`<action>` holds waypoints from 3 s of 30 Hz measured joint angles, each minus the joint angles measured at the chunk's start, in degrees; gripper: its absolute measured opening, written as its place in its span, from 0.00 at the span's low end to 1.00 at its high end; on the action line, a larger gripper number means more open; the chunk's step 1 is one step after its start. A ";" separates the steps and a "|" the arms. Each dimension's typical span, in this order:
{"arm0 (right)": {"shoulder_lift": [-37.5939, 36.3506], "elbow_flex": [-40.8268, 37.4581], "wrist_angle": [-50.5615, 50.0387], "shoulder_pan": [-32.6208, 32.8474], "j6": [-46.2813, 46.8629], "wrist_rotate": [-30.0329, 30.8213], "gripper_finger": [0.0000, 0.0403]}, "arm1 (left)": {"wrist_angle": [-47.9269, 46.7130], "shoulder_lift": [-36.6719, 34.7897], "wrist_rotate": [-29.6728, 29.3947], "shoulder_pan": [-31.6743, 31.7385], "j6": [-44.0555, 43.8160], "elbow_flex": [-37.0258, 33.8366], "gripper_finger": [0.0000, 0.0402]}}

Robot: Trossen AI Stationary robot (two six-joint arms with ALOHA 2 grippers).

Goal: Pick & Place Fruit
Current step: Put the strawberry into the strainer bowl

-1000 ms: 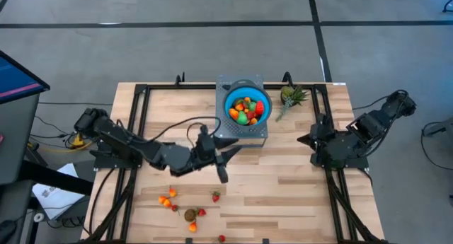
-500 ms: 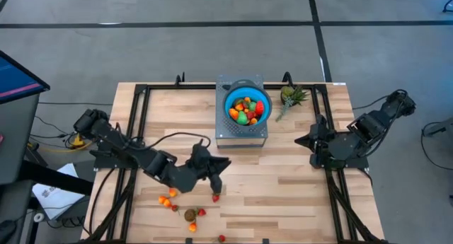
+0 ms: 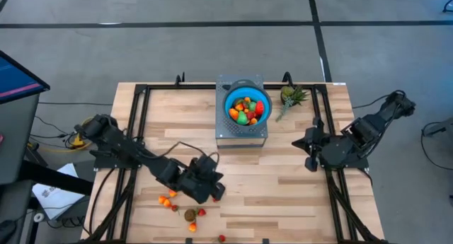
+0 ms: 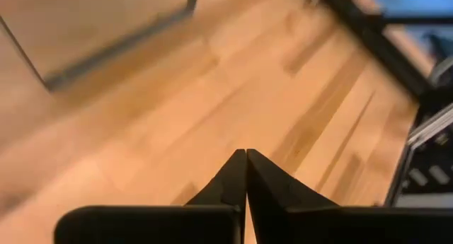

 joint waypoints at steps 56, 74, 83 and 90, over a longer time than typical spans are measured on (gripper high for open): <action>3.83 0.00 -0.82 0.24 5.44 -0.63 0.00 | -4.53 6.13 21.50 5.04 2.64 -2.66 0.62; 3.83 0.02 -2.25 -0.35 5.42 -0.63 0.00 | 12.86 6.15 21.74 3.28 -1.02 -13.50 0.49; 3.83 0.02 -2.69 -0.35 5.42 -0.63 0.00 | 24.82 6.15 21.71 3.56 5.01 -16.48 0.48; 3.83 0.02 -2.69 -0.35 5.42 -0.63 0.00 | 25.08 9.16 23.09 3.58 4.64 -16.61 0.46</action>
